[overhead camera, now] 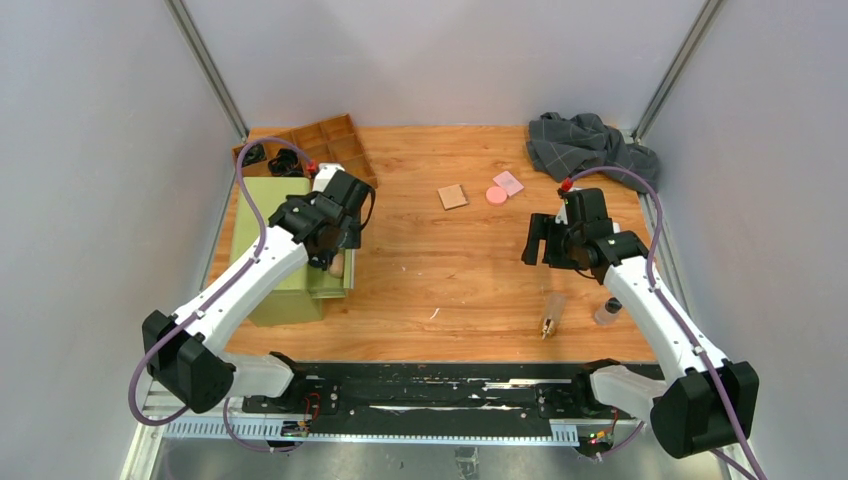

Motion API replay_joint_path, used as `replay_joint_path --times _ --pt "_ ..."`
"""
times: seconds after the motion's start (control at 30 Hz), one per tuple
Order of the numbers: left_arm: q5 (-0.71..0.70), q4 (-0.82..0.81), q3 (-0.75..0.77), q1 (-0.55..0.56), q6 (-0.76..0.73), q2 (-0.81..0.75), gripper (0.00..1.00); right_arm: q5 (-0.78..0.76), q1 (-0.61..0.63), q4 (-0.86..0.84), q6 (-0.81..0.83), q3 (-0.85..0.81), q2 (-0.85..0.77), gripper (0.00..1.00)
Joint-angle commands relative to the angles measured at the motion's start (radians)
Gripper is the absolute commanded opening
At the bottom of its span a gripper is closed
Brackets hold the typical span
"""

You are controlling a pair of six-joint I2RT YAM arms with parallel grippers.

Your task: Organize the makeup

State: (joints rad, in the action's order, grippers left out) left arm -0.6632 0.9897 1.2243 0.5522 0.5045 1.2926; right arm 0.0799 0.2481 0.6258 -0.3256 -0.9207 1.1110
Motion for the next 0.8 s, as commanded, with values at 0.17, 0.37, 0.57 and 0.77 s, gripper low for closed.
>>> replay_joint_path --times 0.17,0.37,0.57,0.77 --pt "0.032 -0.018 0.078 0.018 -0.049 -0.045 0.99 0.004 -0.013 -0.006 -0.017 0.007 -0.021 0.79" --pt "0.041 -0.044 0.171 0.218 -0.101 0.016 0.99 0.017 -0.013 -0.031 -0.034 0.021 -0.007 0.79" --pt "0.172 -0.176 0.261 0.276 -0.131 0.204 0.98 0.055 -0.012 -0.060 -0.066 0.017 0.010 0.78" --pt "0.167 -0.177 0.589 0.270 -0.101 0.549 0.98 0.039 -0.012 -0.045 -0.056 0.017 -0.015 0.78"
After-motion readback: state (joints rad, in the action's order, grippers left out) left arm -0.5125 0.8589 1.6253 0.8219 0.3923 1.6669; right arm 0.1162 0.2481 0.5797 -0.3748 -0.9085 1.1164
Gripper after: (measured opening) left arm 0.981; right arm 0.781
